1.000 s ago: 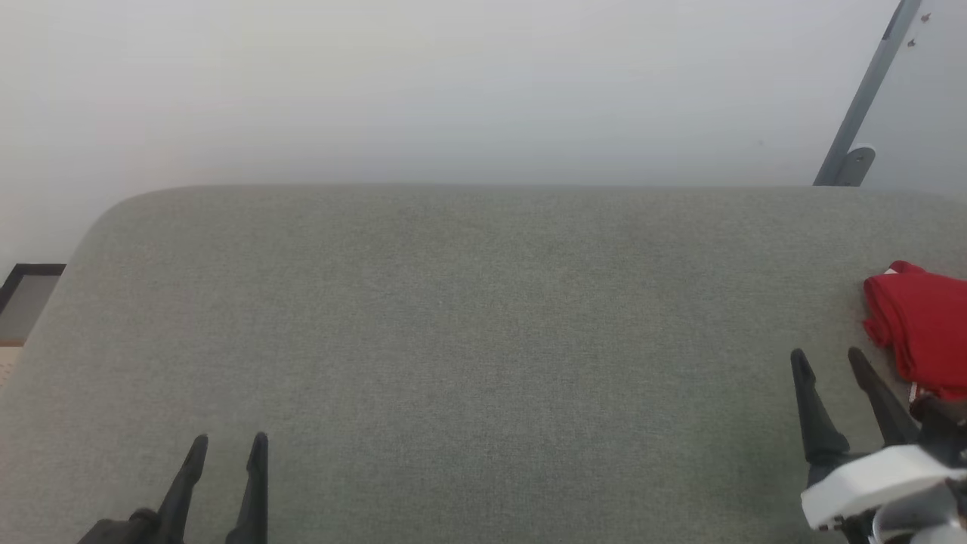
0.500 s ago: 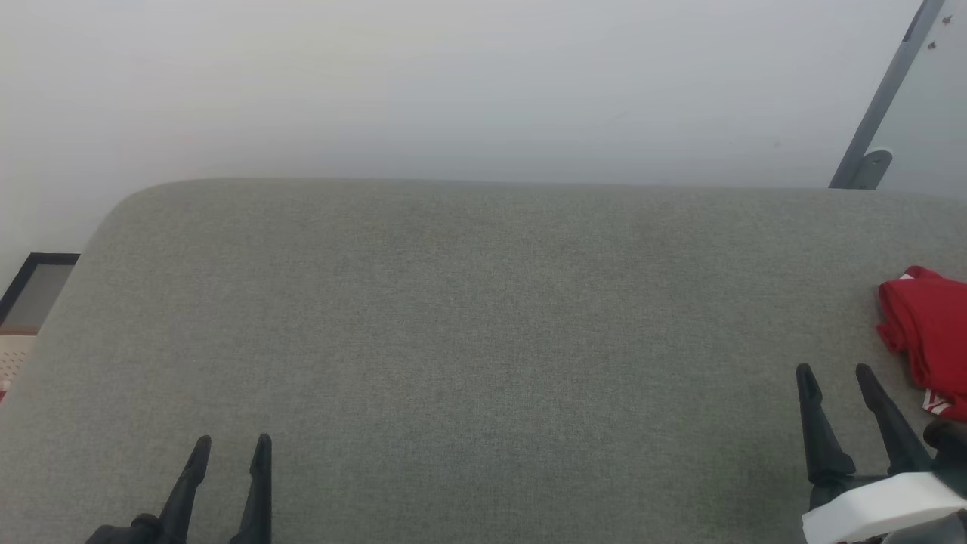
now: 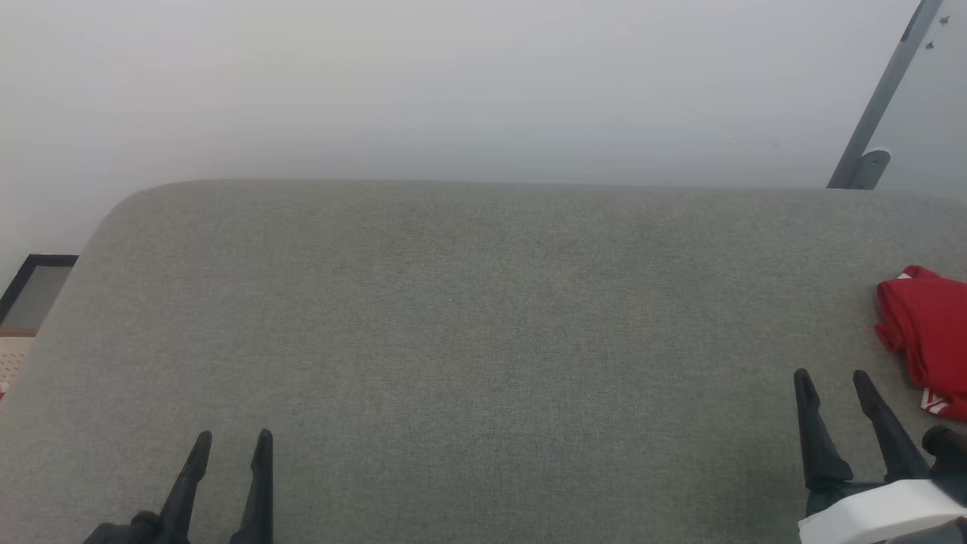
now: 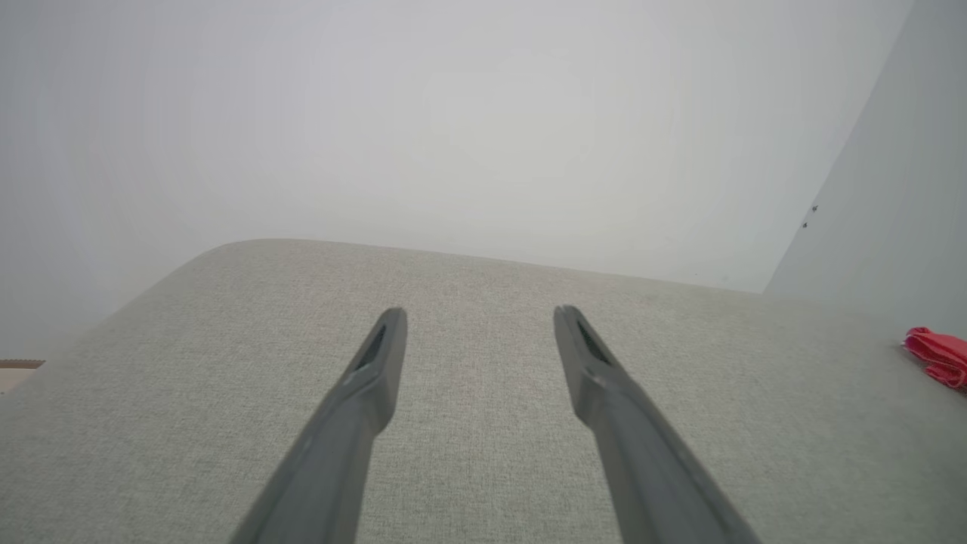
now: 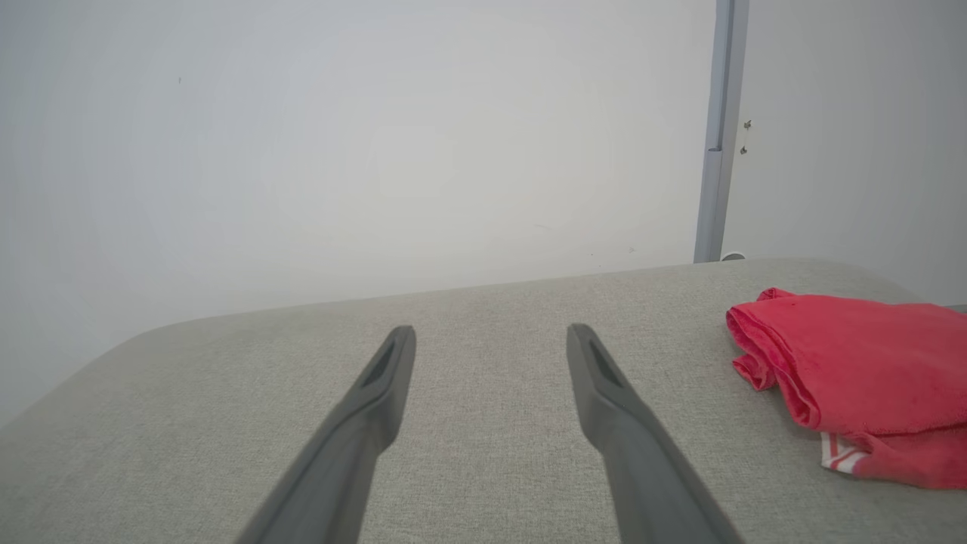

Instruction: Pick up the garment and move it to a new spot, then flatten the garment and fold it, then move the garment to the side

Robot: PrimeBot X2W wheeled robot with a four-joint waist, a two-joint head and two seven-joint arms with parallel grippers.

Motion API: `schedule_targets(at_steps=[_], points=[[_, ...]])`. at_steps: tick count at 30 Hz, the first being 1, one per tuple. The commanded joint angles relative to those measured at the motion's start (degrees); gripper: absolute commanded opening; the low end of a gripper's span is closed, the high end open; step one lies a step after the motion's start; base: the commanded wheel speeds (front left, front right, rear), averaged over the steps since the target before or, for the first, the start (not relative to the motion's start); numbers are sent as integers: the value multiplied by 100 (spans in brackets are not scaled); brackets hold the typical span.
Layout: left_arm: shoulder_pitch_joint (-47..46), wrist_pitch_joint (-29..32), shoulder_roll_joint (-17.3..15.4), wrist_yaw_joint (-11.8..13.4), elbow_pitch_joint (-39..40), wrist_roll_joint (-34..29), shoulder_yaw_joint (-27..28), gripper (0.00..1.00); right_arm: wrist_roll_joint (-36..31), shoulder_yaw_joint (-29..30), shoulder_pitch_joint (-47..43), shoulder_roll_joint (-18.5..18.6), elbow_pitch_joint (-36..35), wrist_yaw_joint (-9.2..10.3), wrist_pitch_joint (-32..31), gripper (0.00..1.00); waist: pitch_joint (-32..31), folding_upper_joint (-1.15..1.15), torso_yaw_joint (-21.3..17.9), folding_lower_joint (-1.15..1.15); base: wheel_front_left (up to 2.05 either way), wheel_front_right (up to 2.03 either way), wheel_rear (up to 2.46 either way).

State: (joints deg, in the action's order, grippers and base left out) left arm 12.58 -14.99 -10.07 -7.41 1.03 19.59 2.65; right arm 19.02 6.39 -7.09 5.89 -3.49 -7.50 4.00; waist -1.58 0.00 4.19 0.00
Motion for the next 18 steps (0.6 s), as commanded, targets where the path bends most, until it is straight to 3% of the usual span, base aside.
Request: schedule_targets(at_steps=[1, 11, 12, 18], points=[[-75, -24, 16, -10, 8, -68, -11, 100, 20, 5, -63, -22, -23, 2, -5, 100, 3, 0, -4, 0, 0, 0, 0], [-85, -24, 63, -10, 73, -87, 82, 100, 84, -31, -12, -40, 31, 2, 22, 100, 35, 0, -33, 0, 0, 0, 0], [-8, 0, 73, 0, 42, -49, 56, 0, 42, -38, -3, -32, 42, 0, 1, 0, 35, 0, -33, 0, 0, 0, 0], [-25, 72, 173, 4, -165, 237, 15, 0, 312, -51, -5, -76, 285, 0, -43, 0, 39, 0, -42, 0, 0, 0, 0]])
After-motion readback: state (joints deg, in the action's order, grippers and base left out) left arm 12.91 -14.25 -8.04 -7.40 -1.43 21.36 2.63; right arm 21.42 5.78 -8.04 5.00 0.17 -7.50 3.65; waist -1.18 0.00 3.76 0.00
